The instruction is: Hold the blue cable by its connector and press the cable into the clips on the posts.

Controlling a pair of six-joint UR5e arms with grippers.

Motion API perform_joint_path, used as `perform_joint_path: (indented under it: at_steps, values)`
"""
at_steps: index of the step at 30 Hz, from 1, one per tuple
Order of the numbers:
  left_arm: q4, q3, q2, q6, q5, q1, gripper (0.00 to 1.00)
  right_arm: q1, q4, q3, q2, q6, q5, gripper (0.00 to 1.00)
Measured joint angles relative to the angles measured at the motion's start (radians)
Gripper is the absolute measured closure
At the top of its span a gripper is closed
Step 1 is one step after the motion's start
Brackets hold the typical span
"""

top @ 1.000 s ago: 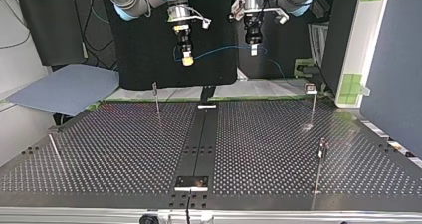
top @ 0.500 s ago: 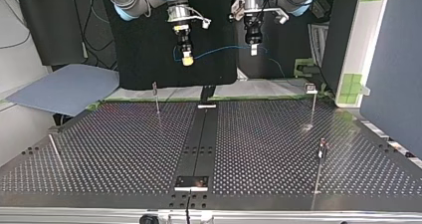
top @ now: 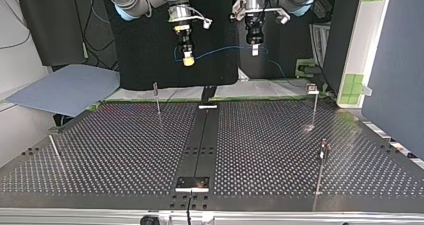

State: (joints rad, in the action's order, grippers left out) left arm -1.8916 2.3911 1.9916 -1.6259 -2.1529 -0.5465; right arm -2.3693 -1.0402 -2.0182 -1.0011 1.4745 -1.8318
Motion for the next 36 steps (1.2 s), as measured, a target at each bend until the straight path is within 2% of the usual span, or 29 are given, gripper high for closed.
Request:
perform_joint_path:
  at_steps: [8,13,17,25,36]
  values:
    - [-0.009,0.010,0.011,0.003,0.005,-0.009,1.00,-0.003,0.003,0.003,0.003,-0.002,-0.002,1.00]
    - [-0.034,0.034,0.050,0.004,0.007,-0.020,1.00,-0.037,0.026,0.020,0.038,-0.011,-0.007,1.00]
    - [-0.039,0.038,0.082,0.005,0.008,-0.021,1.00,-0.052,0.031,0.022,0.074,-0.012,-0.007,1.00]
    - [-0.040,0.038,0.092,0.005,0.008,-0.021,1.00,-0.055,0.032,0.023,0.132,-0.012,-0.008,1.00]
    - [-0.040,0.038,0.092,0.005,0.008,-0.021,1.00,-0.055,0.032,0.023,0.139,-0.012,-0.008,1.00]
